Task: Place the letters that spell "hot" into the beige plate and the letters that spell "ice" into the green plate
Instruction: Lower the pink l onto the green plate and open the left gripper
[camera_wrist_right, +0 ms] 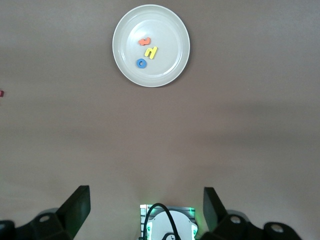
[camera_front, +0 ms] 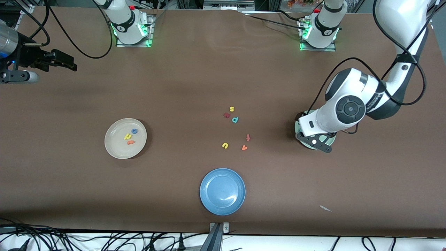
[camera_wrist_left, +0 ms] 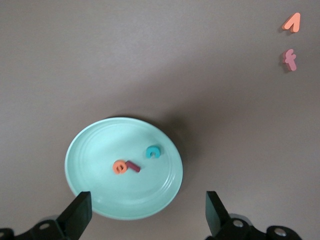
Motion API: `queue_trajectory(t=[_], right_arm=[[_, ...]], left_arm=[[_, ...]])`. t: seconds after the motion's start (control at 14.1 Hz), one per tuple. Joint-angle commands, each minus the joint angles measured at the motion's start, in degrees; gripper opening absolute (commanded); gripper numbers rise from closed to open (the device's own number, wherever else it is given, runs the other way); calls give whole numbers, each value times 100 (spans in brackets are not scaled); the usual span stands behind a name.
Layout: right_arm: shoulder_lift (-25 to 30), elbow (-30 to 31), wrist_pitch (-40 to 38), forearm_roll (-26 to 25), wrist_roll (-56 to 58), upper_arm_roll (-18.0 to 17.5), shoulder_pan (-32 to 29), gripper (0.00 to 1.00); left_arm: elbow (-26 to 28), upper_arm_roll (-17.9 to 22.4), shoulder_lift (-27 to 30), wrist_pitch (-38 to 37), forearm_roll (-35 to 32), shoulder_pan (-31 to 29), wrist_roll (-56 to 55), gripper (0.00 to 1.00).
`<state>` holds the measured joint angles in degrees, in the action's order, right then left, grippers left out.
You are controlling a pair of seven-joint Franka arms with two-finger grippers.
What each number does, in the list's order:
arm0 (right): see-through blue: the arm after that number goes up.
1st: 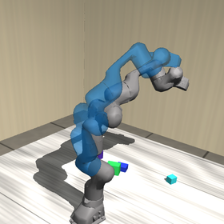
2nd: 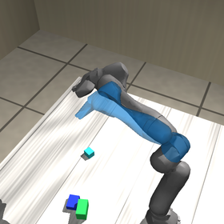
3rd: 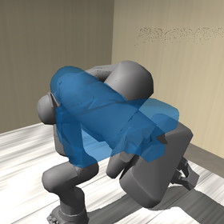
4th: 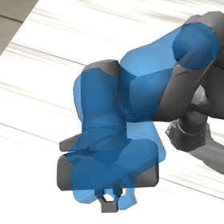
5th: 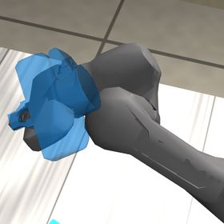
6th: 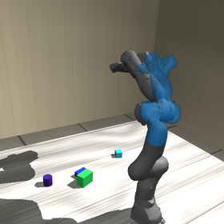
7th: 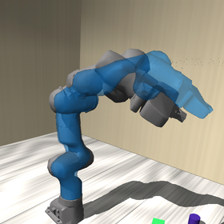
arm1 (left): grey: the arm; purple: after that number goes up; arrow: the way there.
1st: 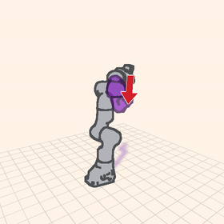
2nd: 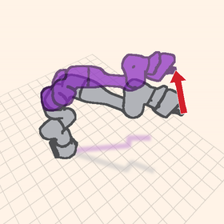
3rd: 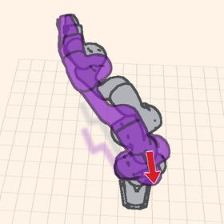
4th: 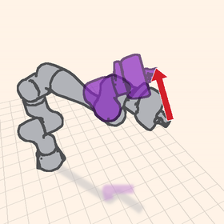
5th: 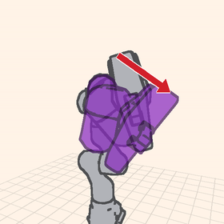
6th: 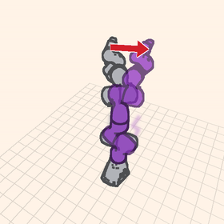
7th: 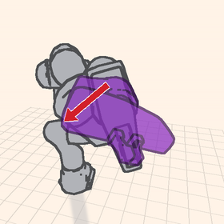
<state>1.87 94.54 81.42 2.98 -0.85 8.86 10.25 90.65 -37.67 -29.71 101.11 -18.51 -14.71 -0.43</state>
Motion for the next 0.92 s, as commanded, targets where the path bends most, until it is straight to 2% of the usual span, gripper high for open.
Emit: queue_trajectory(t=[0.0, 0.14, 0.36, 0.57, 0.85], right_arm=[[-73, -172, -126, -131, 103, -95, -23, 100], [-108, -182, -126, -131, 41, -113, -5, 100], [-117, -182, -126, -139, 50, -113, -5, 100], [-126, -182, -153, -139, 50, -95, -14, 100], [-126, -182, -170, -139, 41, -95, -14, 100]], left_arm=[[-949, -47, 124, -1046, -74, 143, 25, 100], [-1407, -275, 124, -1496, 128, 65, 26, 100], [-1672, -276, 281, -1883, 164, 30, 34, 100], [-1735, -250, 545, -2182, 164, 13, 34, 100], [-1743, -215, 607, -2201, 576, -287, 52, 100]])
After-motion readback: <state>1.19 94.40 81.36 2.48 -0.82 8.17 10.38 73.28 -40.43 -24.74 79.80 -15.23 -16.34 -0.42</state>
